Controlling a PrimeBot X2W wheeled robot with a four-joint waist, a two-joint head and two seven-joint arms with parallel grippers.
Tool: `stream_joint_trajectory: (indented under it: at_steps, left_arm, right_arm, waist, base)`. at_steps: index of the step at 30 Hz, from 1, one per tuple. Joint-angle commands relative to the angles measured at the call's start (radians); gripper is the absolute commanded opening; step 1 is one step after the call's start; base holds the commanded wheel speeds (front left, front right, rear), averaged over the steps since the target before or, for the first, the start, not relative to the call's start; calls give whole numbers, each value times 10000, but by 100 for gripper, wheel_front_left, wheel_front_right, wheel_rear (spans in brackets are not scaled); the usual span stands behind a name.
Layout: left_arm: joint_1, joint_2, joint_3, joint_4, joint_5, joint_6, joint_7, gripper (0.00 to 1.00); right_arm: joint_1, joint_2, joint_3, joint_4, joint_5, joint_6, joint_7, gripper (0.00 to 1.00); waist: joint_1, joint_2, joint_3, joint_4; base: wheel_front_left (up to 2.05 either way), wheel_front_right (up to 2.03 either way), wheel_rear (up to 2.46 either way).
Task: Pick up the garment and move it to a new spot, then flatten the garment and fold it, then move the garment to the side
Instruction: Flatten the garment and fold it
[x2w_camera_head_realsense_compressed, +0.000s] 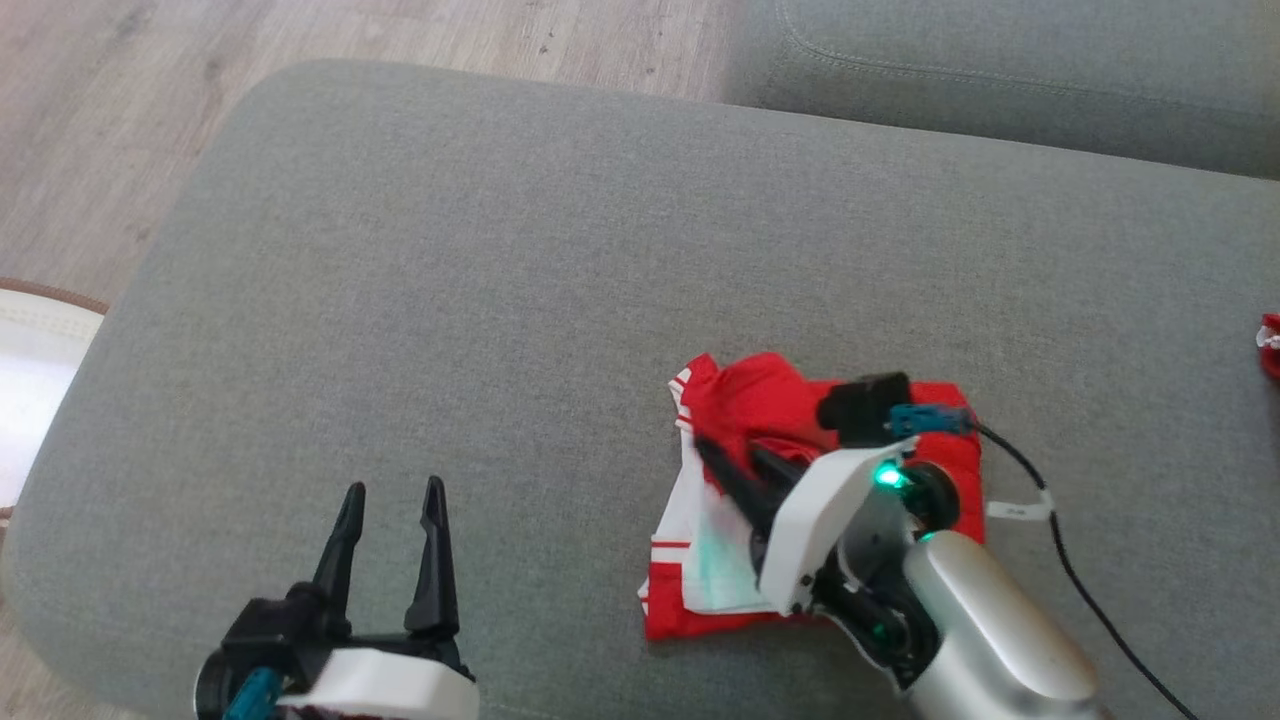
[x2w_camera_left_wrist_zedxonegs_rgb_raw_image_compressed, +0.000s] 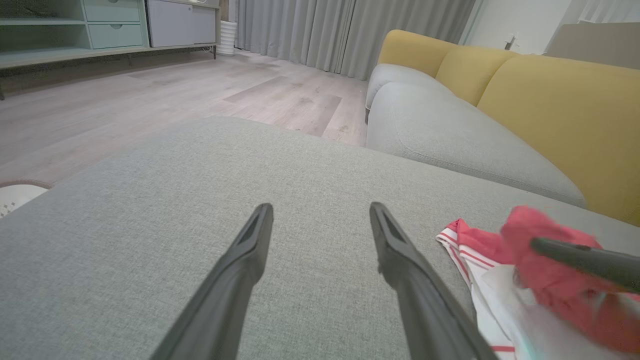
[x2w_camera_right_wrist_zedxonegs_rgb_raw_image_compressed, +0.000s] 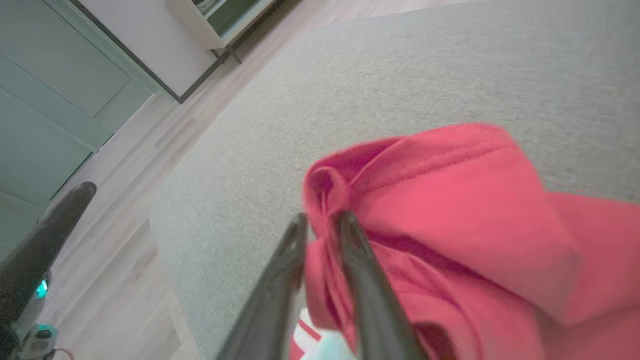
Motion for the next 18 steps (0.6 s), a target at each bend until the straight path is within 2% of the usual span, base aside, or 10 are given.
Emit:
stream_joint_trajectory:
  at_steps: [1,6,9,18]
  left_arm:
    - [-460,10,409,-229,74,-22,-117,100]
    - [-481,-53,401,-200,89,-35,-133,100]
    - [-461,-64,421,-198,101,-33,-144,100]
    - [-404,-61,418,-236,135,-35,-161,100]
  right_arm:
    - [-529,75,417,-299,244,67,-241,100]
    - [-714,75,546,-224,162,67,-541,100]
    - [-826,75,173,-241,-453,67,-907,100]
    - [-151,75,-2479,-947,-2982,67,-1695,100]
  waist:
    - [0,0,-1,-41]
    - [0,0,-9,-173]
    - [0,0,-22,-300]
    - [0,0,-91,-618]
  base:
    - [0,0,0]
    - [0,0,0]
    - [0,0,0]
    - [0,0,0]
